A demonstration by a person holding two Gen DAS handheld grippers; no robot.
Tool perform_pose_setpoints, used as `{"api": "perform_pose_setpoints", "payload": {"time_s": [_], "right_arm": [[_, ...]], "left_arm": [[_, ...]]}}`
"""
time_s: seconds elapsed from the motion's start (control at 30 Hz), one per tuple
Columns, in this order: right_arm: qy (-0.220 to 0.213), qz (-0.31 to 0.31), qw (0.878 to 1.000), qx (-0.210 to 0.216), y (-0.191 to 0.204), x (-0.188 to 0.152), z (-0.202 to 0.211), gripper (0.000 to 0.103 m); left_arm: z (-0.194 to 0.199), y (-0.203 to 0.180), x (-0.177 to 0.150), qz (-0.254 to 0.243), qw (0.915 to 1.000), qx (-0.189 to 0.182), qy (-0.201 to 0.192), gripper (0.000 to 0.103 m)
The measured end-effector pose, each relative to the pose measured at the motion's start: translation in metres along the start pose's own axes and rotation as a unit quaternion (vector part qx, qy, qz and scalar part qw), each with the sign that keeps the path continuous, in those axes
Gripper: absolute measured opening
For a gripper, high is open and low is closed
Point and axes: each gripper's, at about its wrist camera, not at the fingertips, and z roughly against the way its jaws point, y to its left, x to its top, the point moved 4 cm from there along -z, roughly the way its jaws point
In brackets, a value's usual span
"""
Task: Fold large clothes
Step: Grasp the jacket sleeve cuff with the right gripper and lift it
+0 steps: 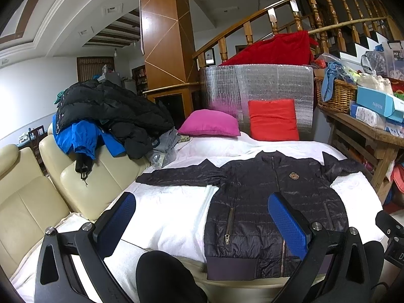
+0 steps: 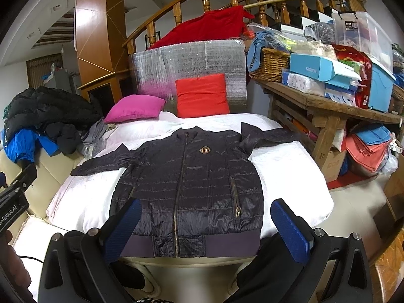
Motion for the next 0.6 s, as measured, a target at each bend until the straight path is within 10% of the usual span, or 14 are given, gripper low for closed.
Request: {"api": "perform_pose_setpoints", "payload": {"time_s": [0.3,0.6], "right_arm": [[0.023,-0.013,1.000,-0.005,-0.011,0.004,-0.039,0.103],[0.051,-0.089,0.994,-0.032,-0.083,0.022,-0.122,0.103]], "left_arm": [[-0.056,-0.014,-0.015,0.006,0.9951,-0.053,0.083,0.103],[-0.154,-0.048,-0.082,0.021,0.9639,-0.114,0.240,0.103]]}}
